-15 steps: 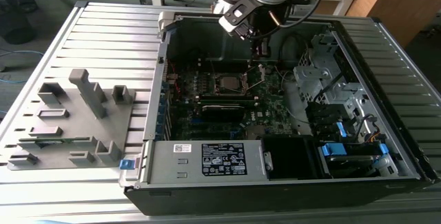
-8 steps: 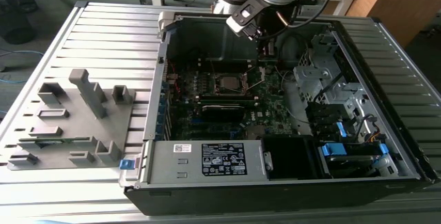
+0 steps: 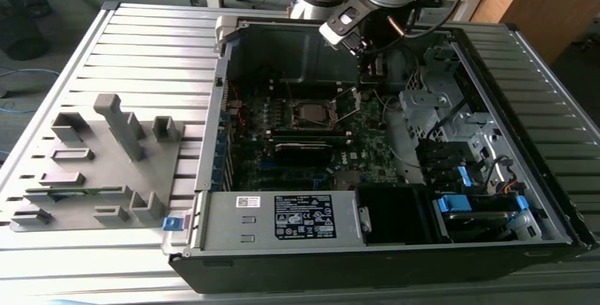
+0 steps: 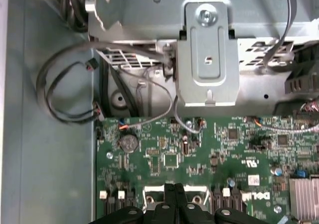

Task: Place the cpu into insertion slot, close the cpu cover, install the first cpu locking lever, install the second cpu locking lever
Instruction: 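Close the cpu cover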

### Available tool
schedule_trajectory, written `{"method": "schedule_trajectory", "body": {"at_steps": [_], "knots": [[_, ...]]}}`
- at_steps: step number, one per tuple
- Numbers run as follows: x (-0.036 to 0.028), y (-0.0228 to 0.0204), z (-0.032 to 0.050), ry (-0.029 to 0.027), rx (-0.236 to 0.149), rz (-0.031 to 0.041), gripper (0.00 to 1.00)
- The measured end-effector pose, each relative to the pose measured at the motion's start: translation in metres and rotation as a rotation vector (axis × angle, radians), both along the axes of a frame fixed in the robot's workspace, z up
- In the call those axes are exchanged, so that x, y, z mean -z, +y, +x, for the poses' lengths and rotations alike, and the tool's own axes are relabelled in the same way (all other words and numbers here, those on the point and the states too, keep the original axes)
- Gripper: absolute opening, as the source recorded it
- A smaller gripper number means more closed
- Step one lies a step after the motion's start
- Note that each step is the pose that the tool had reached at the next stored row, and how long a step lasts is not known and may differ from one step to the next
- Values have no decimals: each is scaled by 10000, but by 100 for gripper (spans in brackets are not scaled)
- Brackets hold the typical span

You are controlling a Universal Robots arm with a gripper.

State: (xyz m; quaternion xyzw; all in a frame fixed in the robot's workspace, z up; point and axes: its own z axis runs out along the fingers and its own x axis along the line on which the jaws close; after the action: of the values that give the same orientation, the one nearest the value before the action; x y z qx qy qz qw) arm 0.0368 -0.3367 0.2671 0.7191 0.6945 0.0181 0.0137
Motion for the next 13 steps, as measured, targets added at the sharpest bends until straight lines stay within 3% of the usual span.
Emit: {"method": "schedule_trajectory", "body": {"at_steps": [8,13], "knots": [[0,5,136,0,-1,-1,11],[0,4,151,0,1,-2,11]]}}
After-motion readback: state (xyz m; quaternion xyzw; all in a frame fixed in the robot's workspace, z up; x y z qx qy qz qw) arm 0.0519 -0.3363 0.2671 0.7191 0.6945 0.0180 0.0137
